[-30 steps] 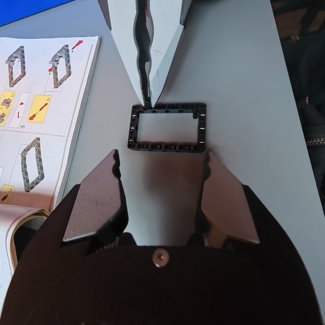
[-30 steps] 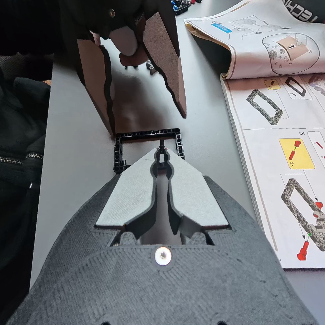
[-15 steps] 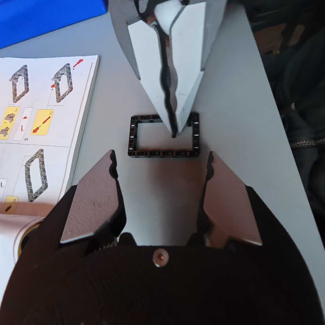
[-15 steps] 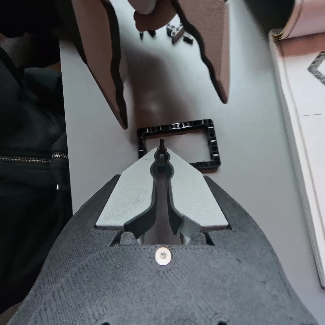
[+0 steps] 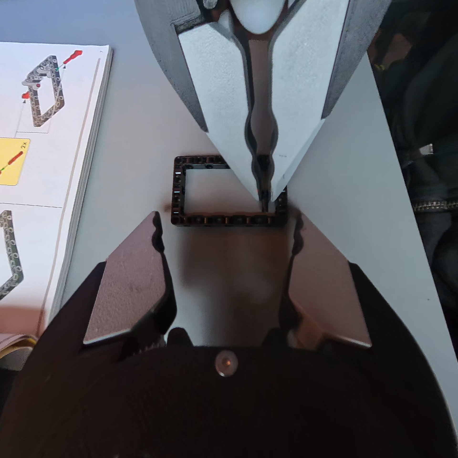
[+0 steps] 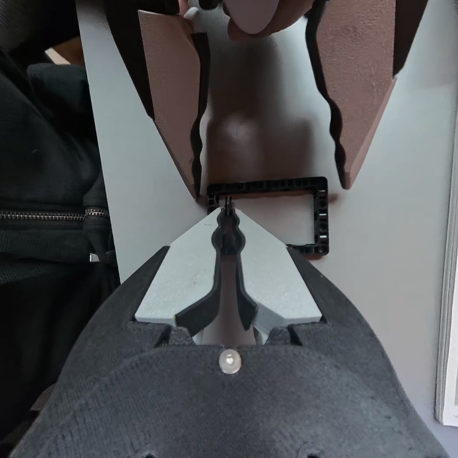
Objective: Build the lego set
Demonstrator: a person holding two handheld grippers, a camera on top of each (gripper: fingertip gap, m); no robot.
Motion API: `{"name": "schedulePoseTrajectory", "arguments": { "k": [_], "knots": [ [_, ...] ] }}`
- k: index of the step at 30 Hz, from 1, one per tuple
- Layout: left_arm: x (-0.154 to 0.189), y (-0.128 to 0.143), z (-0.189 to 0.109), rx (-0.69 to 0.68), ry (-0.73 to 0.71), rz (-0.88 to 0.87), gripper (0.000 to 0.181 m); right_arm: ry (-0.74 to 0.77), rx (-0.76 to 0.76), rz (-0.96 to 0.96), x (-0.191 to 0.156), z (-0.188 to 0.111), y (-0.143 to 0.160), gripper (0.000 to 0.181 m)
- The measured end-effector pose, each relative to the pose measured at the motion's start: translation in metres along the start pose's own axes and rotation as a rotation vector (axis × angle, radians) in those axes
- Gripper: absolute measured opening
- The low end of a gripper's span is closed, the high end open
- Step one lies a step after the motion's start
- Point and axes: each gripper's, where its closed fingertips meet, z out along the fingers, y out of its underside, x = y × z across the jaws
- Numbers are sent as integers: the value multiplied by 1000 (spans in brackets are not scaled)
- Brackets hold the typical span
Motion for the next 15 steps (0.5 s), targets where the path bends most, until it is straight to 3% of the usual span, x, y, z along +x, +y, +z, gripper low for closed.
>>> {"name": "schedulePoseTrajectory", "arguments": {
  "k": [5,15],
  "knots": [
    [2,-1,3,27,27,-39,95,-75,-67,8,-2,0,1,2],
    [5,-4,5,52,13,-47,93,-214,-142,65,-9,0,2,2]
  ]
}}
